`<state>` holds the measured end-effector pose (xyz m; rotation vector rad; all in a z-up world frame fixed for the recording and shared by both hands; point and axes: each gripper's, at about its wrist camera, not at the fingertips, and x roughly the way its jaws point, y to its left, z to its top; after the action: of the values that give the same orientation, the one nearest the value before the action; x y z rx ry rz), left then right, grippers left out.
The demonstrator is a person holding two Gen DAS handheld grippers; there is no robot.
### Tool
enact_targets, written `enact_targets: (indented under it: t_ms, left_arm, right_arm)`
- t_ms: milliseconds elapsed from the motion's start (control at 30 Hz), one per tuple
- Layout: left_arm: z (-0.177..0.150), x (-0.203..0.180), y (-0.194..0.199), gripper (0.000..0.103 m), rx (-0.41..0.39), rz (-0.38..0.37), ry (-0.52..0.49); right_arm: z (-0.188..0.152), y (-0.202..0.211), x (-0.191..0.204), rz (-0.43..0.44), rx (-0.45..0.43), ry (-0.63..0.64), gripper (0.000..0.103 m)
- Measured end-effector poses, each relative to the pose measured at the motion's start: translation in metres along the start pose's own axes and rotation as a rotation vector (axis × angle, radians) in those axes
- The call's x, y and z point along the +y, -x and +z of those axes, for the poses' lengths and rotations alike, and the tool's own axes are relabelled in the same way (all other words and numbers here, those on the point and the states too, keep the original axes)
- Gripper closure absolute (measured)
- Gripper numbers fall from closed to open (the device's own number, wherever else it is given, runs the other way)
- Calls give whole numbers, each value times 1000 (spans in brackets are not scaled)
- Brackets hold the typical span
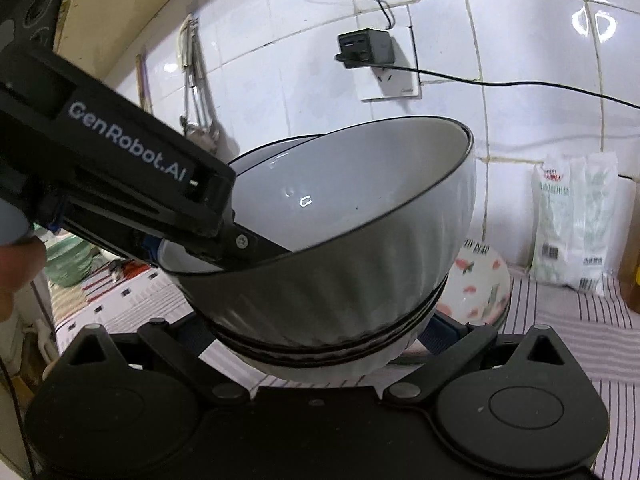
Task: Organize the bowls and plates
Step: 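Carry the bowl stack with the left gripper onto the bunny-print plate stack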
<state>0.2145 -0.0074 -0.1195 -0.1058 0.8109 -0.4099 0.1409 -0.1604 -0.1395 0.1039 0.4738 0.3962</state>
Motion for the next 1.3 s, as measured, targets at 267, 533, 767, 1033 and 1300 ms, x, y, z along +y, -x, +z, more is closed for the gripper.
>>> enact_targets:
  t_ms: [267, 533, 767, 1033, 1300]
  left_arm:
    - [22, 5, -44, 63, 32, -22, -38]
    - [39, 19, -84, 63, 76, -79, -36]
    - [47, 23, -108, 63, 88, -80, -66]
    - [55, 38, -122, 63, 114, -124, 12]
    - [56, 31, -124, 63, 98, -105, 5]
  right_arm:
    - [8, -33, -19, -45, 18, 4, 0]
    - [11, -64, -33, -105, 75, 0, 0]
    - [12, -87, -40, -150, 103, -63, 0]
    - [15, -101, -37, -205, 115, -70, 0]
    - [20, -109, -34, -254, 139, -103, 0]
